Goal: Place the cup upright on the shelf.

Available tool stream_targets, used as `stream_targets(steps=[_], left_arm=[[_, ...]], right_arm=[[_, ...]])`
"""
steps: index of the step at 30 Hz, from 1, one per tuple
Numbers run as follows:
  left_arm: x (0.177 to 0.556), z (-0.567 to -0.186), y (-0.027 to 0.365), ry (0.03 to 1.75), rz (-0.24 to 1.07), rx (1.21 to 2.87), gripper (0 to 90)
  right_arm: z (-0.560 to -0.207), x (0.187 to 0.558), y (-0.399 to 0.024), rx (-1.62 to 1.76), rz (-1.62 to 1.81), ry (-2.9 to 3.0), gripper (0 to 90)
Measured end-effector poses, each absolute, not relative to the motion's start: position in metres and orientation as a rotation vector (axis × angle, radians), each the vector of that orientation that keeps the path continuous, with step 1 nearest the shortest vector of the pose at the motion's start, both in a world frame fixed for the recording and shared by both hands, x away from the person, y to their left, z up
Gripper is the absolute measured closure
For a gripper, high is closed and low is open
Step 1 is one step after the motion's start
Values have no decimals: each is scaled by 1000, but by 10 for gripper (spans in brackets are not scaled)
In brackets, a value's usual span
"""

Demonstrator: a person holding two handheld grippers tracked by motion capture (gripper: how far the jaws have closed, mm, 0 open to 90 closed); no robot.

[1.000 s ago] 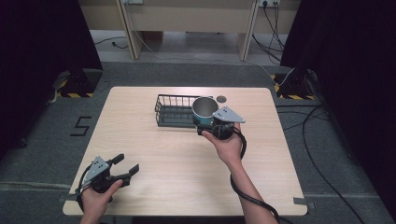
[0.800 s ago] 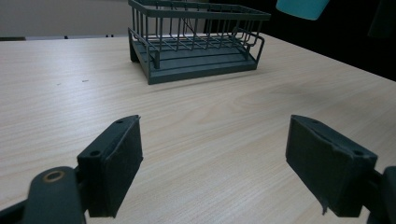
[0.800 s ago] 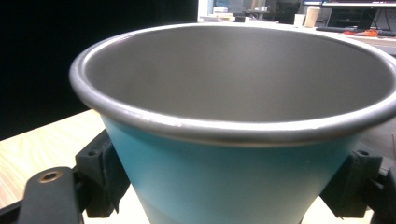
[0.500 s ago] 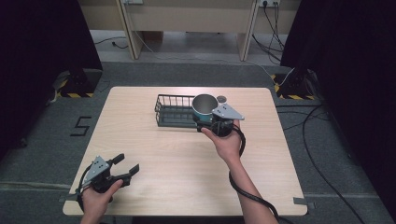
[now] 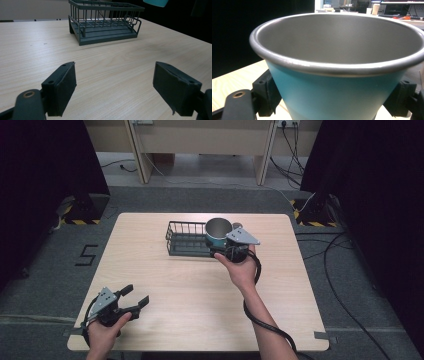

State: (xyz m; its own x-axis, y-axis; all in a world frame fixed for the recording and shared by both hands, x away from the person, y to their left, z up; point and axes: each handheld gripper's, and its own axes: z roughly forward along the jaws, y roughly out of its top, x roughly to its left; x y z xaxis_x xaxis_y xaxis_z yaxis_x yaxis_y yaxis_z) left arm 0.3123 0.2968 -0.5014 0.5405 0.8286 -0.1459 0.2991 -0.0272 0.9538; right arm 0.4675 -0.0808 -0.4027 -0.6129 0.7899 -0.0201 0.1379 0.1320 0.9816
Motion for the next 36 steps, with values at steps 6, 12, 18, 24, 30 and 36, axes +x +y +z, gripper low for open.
stream_targets(steps=[6, 12, 18, 24, 30, 36], left_arm=[[312, -501, 297, 983, 558, 1592, 183], [312, -501, 297, 982, 557, 1592, 183], [312, -501, 297, 982, 557, 1587, 183], [312, -501, 297, 982, 556, 1586, 183], [312, -501, 296, 981, 555, 1586, 183], [313, -501, 296, 981, 555, 1585, 183]], right_arm=[[-399, 471, -79, 891, 1522, 1851, 182], [-397, 475, -77, 894, 1520, 1849, 182], [-396, 480, -74, 894, 1518, 1851, 182], [-396, 485, -71, 904, 1515, 1853, 182], [-396, 489, -70, 910, 1509, 1853, 182], [-395, 496, -69, 925, 1504, 1851, 182]])
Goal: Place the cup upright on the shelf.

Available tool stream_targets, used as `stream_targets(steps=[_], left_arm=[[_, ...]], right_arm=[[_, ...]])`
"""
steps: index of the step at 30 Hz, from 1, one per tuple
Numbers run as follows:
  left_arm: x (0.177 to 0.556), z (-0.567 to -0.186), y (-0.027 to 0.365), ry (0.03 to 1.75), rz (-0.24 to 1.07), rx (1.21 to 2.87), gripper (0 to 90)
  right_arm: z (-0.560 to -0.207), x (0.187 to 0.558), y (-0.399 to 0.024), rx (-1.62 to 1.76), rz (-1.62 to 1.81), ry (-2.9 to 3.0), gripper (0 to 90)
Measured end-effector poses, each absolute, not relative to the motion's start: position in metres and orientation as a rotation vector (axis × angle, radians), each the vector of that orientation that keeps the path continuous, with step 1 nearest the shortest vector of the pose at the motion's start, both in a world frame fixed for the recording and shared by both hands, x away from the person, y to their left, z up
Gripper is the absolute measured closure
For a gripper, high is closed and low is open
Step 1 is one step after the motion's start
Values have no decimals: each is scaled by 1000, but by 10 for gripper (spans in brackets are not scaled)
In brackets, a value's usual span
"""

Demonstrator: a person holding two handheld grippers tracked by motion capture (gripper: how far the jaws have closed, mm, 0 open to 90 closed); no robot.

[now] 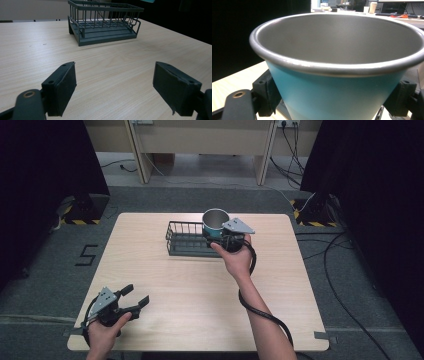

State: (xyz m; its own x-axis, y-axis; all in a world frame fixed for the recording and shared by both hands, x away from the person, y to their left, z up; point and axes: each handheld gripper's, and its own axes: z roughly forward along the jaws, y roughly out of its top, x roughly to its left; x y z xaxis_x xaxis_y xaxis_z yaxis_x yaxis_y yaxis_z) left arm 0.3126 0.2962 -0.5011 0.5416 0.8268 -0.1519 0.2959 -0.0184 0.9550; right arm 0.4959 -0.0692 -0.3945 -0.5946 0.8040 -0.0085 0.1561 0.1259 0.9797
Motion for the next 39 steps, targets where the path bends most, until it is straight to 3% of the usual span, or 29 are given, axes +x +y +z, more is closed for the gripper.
stream_targets(steps=[39], left_arm=[[312, -501, 297, 979, 552, 1581, 184]], right_arm=[[-397, 532, -48, 967, 1479, 1878, 182]])
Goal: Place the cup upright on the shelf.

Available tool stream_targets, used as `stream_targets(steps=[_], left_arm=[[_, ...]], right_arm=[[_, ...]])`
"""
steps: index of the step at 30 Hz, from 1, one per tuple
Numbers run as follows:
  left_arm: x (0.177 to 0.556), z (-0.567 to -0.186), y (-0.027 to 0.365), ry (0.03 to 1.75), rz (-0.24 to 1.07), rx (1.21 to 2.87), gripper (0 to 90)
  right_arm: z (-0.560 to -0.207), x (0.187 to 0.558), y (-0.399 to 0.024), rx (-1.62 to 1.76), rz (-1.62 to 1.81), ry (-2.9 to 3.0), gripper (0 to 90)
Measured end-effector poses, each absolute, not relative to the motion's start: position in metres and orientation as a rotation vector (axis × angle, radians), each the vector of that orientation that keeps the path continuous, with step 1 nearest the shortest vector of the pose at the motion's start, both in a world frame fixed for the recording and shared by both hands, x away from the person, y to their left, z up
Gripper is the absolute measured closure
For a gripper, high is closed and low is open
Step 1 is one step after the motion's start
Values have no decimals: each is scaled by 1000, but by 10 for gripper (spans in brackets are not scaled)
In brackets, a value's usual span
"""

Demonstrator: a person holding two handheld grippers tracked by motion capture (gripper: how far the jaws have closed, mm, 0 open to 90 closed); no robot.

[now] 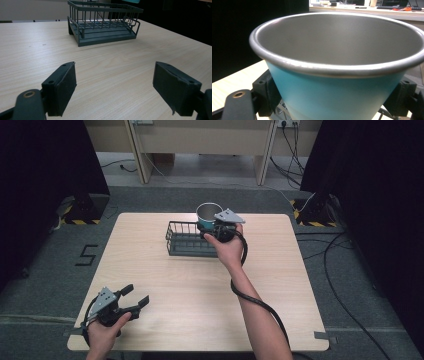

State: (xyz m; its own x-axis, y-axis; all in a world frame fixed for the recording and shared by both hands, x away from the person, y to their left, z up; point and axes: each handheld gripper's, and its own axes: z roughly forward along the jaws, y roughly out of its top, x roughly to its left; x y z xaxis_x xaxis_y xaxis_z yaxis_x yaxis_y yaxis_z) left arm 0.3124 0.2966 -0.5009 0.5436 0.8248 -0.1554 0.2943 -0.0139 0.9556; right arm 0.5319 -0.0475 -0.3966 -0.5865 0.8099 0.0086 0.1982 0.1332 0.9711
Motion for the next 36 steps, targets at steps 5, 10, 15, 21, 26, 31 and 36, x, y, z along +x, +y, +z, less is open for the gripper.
stream_targets(steps=[5, 10, 15, 21, 26, 31, 36], left_arm=[[312, -501, 297, 977, 550, 1580, 184], [312, -501, 297, 978, 549, 1580, 184], [312, -501, 297, 978, 546, 1577, 184], [312, -501, 297, 975, 544, 1577, 184], [312, -500, 297, 974, 542, 1577, 184], [312, -500, 297, 973, 543, 1571, 184], [312, -500, 297, 971, 538, 1570, 184]], right_arm=[[-398, 539, -44, 983, 1474, 1882, 182], [-403, 548, -41, 1004, 1457, 1894, 182], [-407, 555, -38, 1020, 1443, 1908, 182], [-409, 561, -34, 1030, 1430, 1920, 181], [-412, 569, -31, 1052, 1417, 1937, 181], [-415, 575, -28, 1060, 1397, 1956, 181], [-418, 577, -25, 1063, 1380, 1973, 181]])
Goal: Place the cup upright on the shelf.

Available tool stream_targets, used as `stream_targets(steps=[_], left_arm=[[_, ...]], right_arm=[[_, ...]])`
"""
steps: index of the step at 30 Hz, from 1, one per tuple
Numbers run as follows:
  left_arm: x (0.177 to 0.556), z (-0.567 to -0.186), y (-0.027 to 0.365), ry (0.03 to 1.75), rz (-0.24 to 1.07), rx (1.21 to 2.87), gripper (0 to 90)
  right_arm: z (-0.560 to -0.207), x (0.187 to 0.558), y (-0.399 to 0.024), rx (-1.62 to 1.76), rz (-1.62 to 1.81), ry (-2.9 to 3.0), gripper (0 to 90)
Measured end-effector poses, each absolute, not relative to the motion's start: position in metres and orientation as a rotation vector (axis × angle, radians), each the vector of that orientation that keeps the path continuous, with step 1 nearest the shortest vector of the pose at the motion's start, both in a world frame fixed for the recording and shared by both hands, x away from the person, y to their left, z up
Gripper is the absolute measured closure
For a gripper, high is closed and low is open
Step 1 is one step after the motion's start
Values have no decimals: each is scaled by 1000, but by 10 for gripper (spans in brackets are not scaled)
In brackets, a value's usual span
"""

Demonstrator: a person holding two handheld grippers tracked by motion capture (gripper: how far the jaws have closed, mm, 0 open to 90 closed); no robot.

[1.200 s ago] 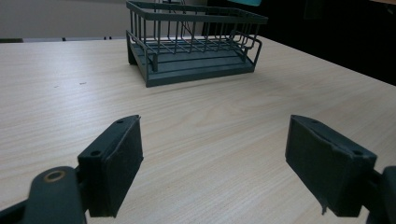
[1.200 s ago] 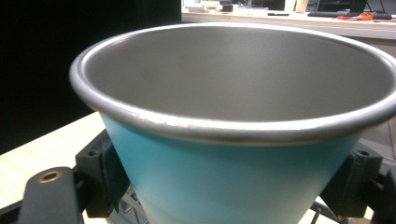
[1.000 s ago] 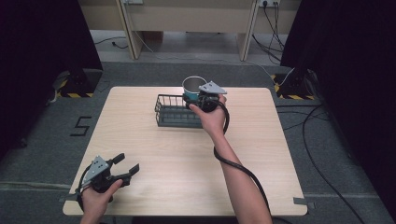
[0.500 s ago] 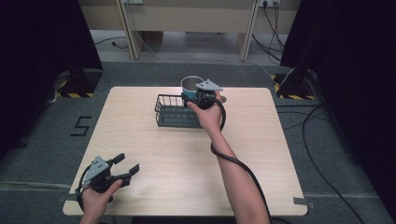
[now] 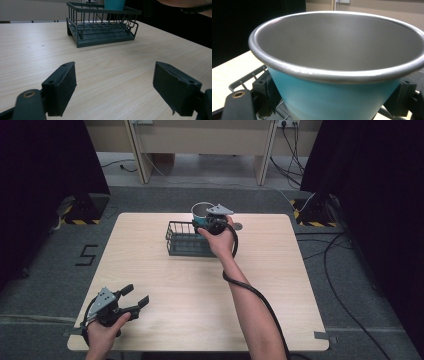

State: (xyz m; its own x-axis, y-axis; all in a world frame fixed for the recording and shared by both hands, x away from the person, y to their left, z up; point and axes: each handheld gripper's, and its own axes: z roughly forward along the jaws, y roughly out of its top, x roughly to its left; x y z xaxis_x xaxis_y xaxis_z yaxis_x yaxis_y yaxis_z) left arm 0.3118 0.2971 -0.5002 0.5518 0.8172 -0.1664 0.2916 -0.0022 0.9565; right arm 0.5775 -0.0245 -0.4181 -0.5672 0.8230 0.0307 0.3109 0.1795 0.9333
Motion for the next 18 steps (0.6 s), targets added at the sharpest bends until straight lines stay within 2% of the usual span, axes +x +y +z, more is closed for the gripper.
stream_targets(steps=[18], left_arm=[[312, -499, 296, 963, 536, 1571, 185]], right_arm=[[-434, 579, -14, 1079, 1325, 2035, 180]])
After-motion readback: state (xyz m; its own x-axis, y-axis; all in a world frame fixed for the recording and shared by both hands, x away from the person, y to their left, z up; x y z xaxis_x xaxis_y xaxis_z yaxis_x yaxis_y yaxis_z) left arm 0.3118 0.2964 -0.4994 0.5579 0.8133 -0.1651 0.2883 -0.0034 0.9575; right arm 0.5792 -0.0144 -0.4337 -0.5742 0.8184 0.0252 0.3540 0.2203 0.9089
